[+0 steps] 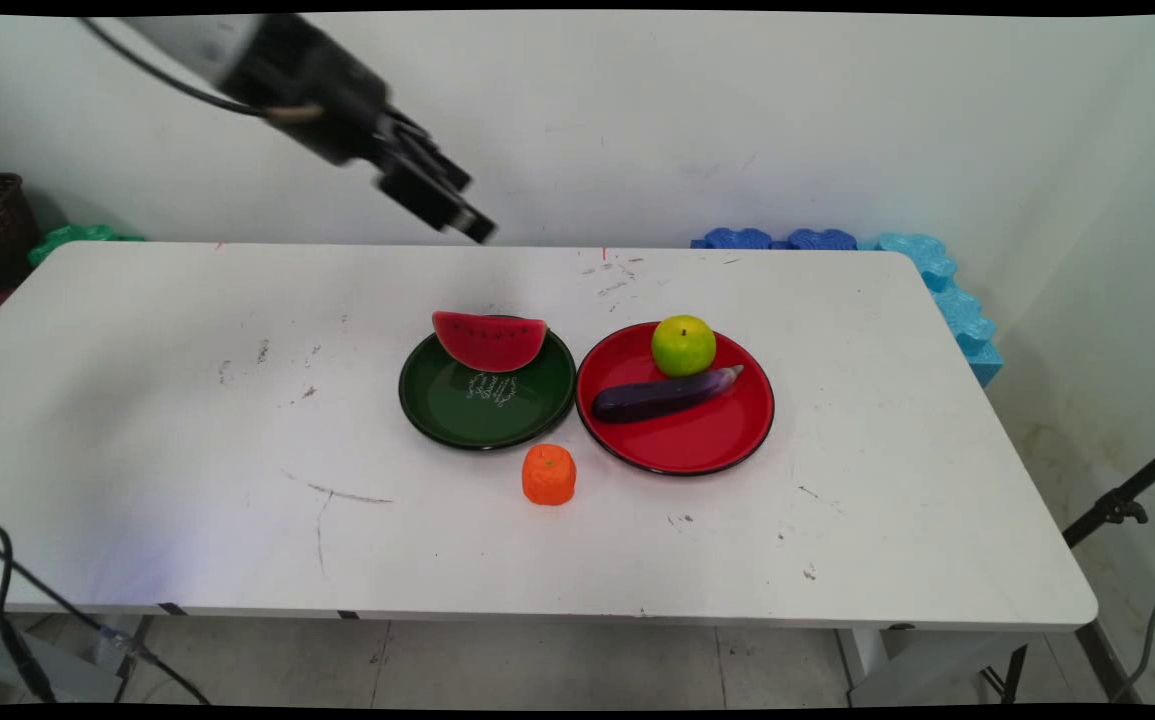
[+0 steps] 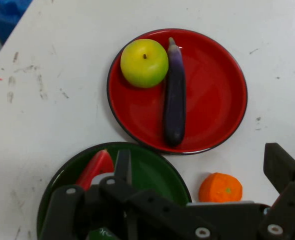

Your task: Pick up the eggplant from the red plate

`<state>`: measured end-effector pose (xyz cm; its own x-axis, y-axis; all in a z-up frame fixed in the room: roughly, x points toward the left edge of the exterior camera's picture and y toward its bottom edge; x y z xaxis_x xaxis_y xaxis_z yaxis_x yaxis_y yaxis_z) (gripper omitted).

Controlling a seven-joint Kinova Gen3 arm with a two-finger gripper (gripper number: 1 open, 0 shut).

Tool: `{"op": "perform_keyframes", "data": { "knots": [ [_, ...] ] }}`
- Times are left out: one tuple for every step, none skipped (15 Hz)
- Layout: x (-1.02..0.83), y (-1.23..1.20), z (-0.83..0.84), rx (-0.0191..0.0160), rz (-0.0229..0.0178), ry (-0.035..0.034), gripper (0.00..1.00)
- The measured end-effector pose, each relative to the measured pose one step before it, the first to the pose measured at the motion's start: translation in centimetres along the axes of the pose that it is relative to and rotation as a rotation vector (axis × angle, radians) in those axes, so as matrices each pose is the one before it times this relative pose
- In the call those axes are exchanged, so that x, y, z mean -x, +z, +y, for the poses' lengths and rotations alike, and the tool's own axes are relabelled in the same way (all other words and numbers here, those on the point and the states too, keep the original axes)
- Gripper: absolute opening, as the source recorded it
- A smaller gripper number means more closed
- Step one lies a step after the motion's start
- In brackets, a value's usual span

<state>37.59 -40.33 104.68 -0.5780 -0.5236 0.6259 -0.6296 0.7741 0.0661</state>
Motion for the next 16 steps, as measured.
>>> {"op": "perform_keyframes", "data": {
  "knots": [
    [-0.638, 1.839, 0.211, -0.00577, -0.02225, -0.00371, 1.00],
    [-0.478, 1.950, 0.274, -0.00375, -0.02516, -0.00268, 1.00],
    [-0.330, 1.689, 0.238, -0.00321, -0.02086, -0.00346, 1.00],
    [-0.321, 2.036, 0.307, -0.00243, -0.02560, -0.00239, 1.00],
    [-0.225, 1.760, 0.251, -0.00086, -0.02012, -0.00173, 1.00],
    [-0.200, 1.456, 0.163, -0.00098, -0.01571, -0.00077, 1.00],
    [-0.247, 1.749, 0.124, -0.00120, -0.01820, -0.00095, 1.00],
    [-0.290, 1.946, 0.048, -0.00194, -0.01613, -0.00217, 1.00],
    [-0.272, 1.608, 0.030, -0.00062, -0.01143, -0.00142, 1.00],
    [-0.290, 1.562, 0.021, 0.00080, -0.00854, -0.00086, 1.00],
    [-0.241, 1.220, -0.002, -0.00034, -0.00463, 0.00063, 1.00],
    [-0.338, 1.598, -0.048, -0.00133, -0.00433, 0.00176, 1.00],
    [-0.222, 1.043, -0.056, -0.00213, -0.00118, 0.00237, 1.00],
    [-0.163, 0.796, -0.044, -0.00174, -0.00100, 0.00187, 1.00],
    [-0.205, 1.114, -0.080, -0.00267, -0.00178, 0.00185, 1.00],
    [-0.237, 1.285, -0.090, -0.00230, -0.00207, 0.00146, 1.00]
  ]
}}
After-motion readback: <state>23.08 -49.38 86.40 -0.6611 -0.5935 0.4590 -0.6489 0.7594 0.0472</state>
